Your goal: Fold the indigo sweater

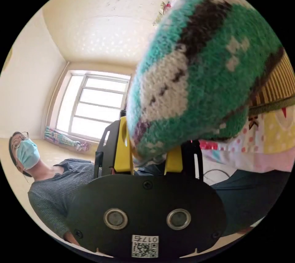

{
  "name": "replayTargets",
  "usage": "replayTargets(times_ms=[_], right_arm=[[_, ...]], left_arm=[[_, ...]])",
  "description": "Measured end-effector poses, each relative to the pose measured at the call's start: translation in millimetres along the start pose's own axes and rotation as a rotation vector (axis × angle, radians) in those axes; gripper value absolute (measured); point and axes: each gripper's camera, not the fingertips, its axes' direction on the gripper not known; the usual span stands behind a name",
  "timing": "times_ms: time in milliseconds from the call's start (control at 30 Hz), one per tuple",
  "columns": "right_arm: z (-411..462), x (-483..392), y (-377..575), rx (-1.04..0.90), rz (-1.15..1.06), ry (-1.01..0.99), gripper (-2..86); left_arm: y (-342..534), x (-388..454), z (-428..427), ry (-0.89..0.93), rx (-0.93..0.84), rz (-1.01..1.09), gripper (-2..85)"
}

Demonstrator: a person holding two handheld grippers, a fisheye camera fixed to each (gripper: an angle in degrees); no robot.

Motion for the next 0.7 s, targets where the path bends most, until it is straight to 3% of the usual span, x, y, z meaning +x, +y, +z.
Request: replayTargets(times_ms=[200,333,433,500,700], right_arm=[[-71,-39,-26,0.359,-0.244,0.137,15.0],[-99,12,-5,0.627,-0.054,0.319,15.5],[-106,72,27,0.802,0.23,0.399,15.4],[-105,88,43,0.905,0.209,0.277,15.5],[-102,91,2,1.009,0.314,0.291,16.0]], left_arm=[[-78,98,29,-0.235,0.028,0.39,20.5],[-59,125,48,-0.31,-0.064,0.534,17.0],[-14,98,44,-0.316,-0.087,0.462,14.9],[18,74,28,-0.31,-0.062,0.373,13.9],[113,11,-85,-0.301,0.177,0.009,11.5]])
